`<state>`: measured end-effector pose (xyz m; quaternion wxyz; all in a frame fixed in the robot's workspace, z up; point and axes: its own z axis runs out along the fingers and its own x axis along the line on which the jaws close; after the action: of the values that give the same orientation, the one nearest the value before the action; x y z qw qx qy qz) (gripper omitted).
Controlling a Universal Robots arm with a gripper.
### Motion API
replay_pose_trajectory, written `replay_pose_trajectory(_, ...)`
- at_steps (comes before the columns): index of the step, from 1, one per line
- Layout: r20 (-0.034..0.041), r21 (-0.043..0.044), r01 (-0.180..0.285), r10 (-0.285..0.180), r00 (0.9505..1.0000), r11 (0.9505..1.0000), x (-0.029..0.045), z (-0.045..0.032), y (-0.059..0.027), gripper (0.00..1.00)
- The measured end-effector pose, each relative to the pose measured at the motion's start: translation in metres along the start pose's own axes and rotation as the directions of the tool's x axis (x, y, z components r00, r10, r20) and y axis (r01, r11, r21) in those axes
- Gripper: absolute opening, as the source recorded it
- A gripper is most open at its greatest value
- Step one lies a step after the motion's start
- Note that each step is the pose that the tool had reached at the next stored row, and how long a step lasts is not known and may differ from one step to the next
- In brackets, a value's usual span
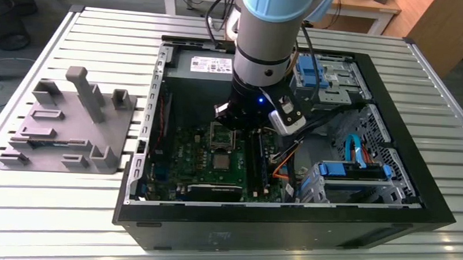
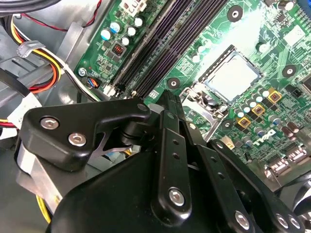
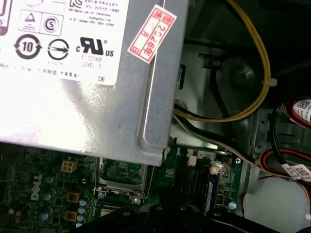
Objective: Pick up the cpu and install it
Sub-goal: 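Close the cpu cover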
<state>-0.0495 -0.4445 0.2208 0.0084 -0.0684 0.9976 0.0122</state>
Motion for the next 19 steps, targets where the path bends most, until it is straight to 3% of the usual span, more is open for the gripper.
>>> replay_pose_trajectory(6,-0.0009,-0.0039,0.064,-0.064,0.9980,0.9980,-0.0006,0.0009,-0.0001,0.13)
replay_pose_trajectory(9,0.0018,-0.0173,0.076,-0.076,0.9971,0.9970,-0.0007,0.0010,-0.0001,0.13)
replay_pose_trajectory(19,0.0020,-0.0179,0.076,-0.076,0.9971,0.9969,-0.0056,0.0034,0.0060,0.13)
